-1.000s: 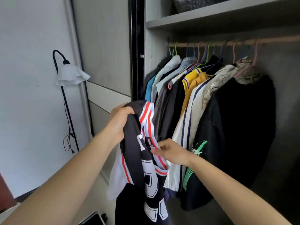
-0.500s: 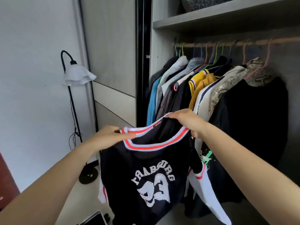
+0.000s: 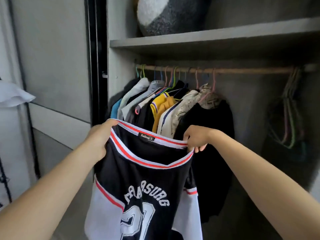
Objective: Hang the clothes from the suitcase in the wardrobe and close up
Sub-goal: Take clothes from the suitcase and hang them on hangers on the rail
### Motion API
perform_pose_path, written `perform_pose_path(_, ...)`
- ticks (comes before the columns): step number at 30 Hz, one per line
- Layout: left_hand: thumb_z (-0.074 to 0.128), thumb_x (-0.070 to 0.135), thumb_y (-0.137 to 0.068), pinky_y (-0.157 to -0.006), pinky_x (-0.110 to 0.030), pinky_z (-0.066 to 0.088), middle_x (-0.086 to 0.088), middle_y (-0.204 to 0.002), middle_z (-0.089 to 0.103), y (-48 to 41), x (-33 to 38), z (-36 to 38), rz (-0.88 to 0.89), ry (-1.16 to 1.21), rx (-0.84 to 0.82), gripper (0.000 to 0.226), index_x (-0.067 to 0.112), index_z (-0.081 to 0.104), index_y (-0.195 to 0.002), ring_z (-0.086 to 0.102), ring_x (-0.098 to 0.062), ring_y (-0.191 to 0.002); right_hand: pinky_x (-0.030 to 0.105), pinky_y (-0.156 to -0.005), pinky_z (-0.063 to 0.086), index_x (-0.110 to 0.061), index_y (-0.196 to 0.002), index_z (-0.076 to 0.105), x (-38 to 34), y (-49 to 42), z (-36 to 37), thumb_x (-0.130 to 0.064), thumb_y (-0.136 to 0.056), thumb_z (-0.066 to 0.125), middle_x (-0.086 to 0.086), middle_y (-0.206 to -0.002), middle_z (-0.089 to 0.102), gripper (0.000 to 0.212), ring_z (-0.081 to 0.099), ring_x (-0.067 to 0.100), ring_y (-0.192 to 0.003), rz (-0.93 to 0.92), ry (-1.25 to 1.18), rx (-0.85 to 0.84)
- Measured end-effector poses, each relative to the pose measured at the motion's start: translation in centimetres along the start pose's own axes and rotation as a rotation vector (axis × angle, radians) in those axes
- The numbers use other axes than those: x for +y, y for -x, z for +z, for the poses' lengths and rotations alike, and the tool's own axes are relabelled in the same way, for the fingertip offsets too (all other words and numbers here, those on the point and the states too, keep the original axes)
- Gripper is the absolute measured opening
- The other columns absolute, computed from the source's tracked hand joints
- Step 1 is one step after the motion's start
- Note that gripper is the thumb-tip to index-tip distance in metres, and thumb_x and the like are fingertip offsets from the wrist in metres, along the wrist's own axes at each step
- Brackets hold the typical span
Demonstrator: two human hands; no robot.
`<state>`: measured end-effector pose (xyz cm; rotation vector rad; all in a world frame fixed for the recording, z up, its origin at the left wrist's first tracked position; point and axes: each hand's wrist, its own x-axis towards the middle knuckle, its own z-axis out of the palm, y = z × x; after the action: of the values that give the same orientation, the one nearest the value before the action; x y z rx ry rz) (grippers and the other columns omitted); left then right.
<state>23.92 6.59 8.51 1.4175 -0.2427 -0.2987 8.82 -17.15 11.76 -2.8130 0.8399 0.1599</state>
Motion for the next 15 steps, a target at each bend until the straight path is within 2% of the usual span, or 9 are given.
perform_pose_path(2, 0.071, 0.027, -0.081, -0.084, -0.041, 0.054, -0.009, -0.078, 0.071, -0.1, 1.2, 3.8, 0.04, 0.015, -0.06, 0.015, 0.012, 0.068, -0.082, 0.067, -0.027, -0.076, 0.026, -0.054, 0.049, 0.003, -0.099, 0.067, 2.3, 0.3, -1.7, -0.004, -0.082, 0.067, 0.009, -0.069, 0.063, 0.019, 0.06, 0.017, -0.057, 0.059, -0.011, 0.056)
perform_pose_path(4, 0.07, 0.028, -0.082, -0.087, -0.04, 0.054, -0.01, -0.085, 0.072, -0.4, 2.0, 6.9, 0.078, 0.043, -0.105, 0.017, 0.013, 0.068, -0.088, 0.068, -0.027, -0.082, 0.027, -0.054, 0.049, 0.0, -0.093, 0.065, 3.9, 0.1, -2.6, -0.005, -0.081, 0.068, 0.007, -0.068, 0.063, 0.013, 0.06, 0.018, -0.056, 0.127, 0.011, 0.092)
perform_pose_path(7, 0.072, 0.037, -0.076, -0.088, -0.039, 0.054, -0.01, -0.095, 0.072, -0.7, 2.8, 11.9, 0.08, 0.046, -0.191, 0.038, 0.013, 0.066, -0.105, 0.068, -0.027, -0.089, 0.027, -0.053, 0.048, -0.003, -0.086, 0.064, 6.1, 0.6, -4.5, -0.008, -0.082, 0.072, 0.005, -0.071, 0.063, 0.01, 0.059, 0.018, -0.056, 0.248, 0.007, 0.053)
perform_pose_path(8, 0.07, 0.036, -0.079, -0.086, -0.036, 0.054, -0.009, -0.092, 0.071, -0.7, 3.2, 13.7, 0.099, 0.038, -0.218, 0.031, 0.013, 0.066, -0.099, 0.067, -0.026, -0.087, 0.028, -0.055, 0.05, -0.004, -0.084, 0.064, 7.0, 1.0, -5.6, -0.01, -0.082, 0.073, 0.005, -0.074, 0.064, 0.012, 0.06, 0.019, -0.058, 0.282, -0.003, 0.087)
perform_pose_path(10, 0.063, 0.033, -0.088, -0.085, -0.035, 0.051, -0.007, -0.086, 0.068, -0.6, 3.3, 16.1, 0.124, 0.013, -0.278, 0.02, 0.013, 0.065, -0.09, 0.065, -0.027, -0.087, 0.035, -0.071, 0.055, -0.005, -0.094, 0.064, 8.3, 1.8, -7.5, -0.011, -0.083, 0.072, 0.008, -0.092, 0.067, 0.015, 0.066, 0.025, -0.079, 0.34, 0.039, 0.249)
perform_pose_path(12, 0.06, 0.036, -0.091, -0.095, -0.04, 0.049, -0.008, -0.094, 0.068, 0.1, 3.4, 18.3, 0.124, -0.037, -0.335, 0.022, 0.015, 0.064, -0.095, 0.063, -0.03, -0.096, 0.038, -0.086, 0.05, -0.008, -0.118, 0.06, 9.9, 2.8, -9.3, -0.009, -0.088, 0.062, 0.011, -0.118, 0.063, 0.03, 0.062, 0.03, -0.109, 0.427, 0.186, 0.494)
perform_pose_path(13, 0.059, 0.037, -0.091, -0.098, -0.042, 0.048, -0.007, -0.095, 0.067, 0.5, 3.5, 18.9, 0.143, -0.055, -0.354, 0.02, 0.019, 0.062, -0.097, 0.062, -0.03, -0.098, 0.038, -0.087, 0.049, -0.008, -0.125, 0.058, 10.7, 3.3, -10.0, -0.007, -0.091, 0.057, 0.011, -0.125, 0.061, 0.034, 0.059, 0.03, -0.116, 0.475, 0.278, 0.586)
perform_pose_path(15, 0.057, 0.037, -0.093, -0.098, -0.043, 0.048, -0.003, -0.089, 0.065, 0.7, 3.5, 19.9, 0.163, -0.107, -0.383, 0.012, 0.026, 0.059, -0.09, 0.062, -0.029, -0.096, 0.04, -0.08, 0.048, -0.01, -0.126, 0.059, 12.1, 4.0, -11.0, -0.001, -0.093, 0.049, 0.009, -0.127, 0.061, 0.035, 0.06, 0.03, -0.115, 0.585, 0.462, 0.613)
